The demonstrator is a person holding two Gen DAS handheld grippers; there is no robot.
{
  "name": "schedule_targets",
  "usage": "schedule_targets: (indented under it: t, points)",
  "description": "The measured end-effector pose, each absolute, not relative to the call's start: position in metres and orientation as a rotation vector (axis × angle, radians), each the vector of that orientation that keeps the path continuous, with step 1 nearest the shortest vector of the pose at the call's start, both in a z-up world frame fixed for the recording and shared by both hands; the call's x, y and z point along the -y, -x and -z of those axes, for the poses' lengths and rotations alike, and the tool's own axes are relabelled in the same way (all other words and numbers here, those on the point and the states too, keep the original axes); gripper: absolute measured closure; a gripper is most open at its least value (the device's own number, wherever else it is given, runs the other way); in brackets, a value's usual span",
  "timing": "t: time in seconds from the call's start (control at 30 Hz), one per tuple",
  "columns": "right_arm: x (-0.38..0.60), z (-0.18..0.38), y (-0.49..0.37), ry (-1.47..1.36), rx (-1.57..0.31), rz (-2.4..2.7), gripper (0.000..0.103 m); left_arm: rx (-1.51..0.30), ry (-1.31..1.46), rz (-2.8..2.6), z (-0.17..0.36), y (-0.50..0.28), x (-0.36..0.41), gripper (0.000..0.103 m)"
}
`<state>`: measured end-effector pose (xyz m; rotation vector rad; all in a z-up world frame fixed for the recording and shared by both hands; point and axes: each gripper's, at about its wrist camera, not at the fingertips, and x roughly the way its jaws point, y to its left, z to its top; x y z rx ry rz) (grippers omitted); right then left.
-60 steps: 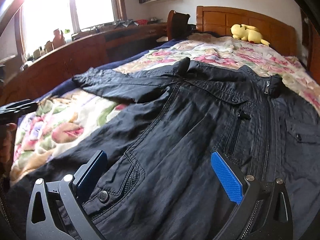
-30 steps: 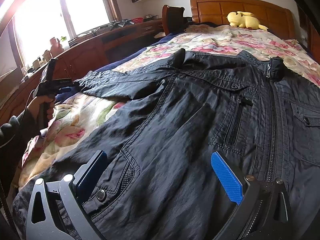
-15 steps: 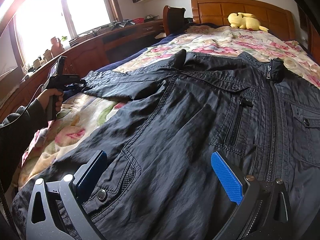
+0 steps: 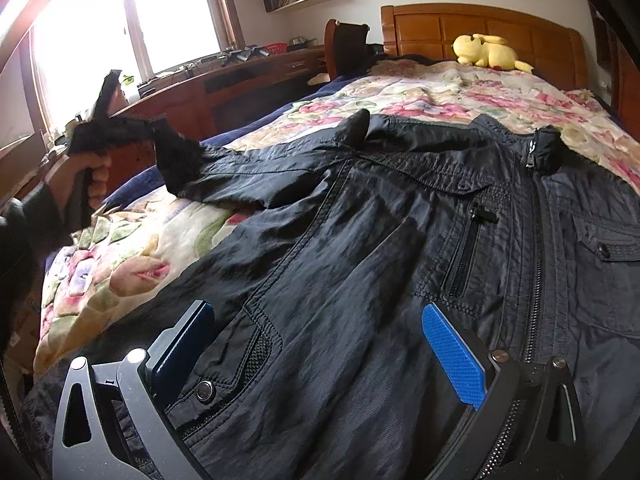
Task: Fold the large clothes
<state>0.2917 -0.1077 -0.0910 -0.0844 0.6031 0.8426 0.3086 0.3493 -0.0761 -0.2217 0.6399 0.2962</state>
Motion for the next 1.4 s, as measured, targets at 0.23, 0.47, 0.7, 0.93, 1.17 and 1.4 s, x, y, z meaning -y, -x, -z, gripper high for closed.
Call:
schedule_targets:
  t: [0.23, 0.47, 0.7, 0.93, 1.17, 1.4]
  points:
    - [0.113, 0.091, -0.287, 0.067, -0.571, -0.834, 0.000, -0.574, 0.145, -0.077, 0.025, -0.290, -0.242, 0.097]
    - [0.119, 0.091, -0.285, 0.045, -0.552, -0.825, 0.000, -0.634, 0.080, 0.014, 0.020, -0.270, -0.176, 0.097]
    - [0.124, 0.092, -0.288, 0.011, -0.556, -0.822, 0.000, -0.710, 0.059, -0.020, 0.063, -0.245, -0.162, 0.092]
    - [0.120, 0.093, -0.292, 0.016, -0.572, -0.824, 0.000, -0.757, 0.105, -0.085, 0.110, -0.210, -0.176, 0.080]
    - [0.118, 0.095, -0.296, 0.015, -0.592, -0.827, 0.000, -0.753, 0.059, -0.088, 0.123, -0.187, -0.179, 0.077]
    - [0.114, 0.096, -0.299, 0.025, -0.609, -0.829, 0.000, -0.724, 0.085, -0.057, 0.121, -0.161, -0.169, 0.077]
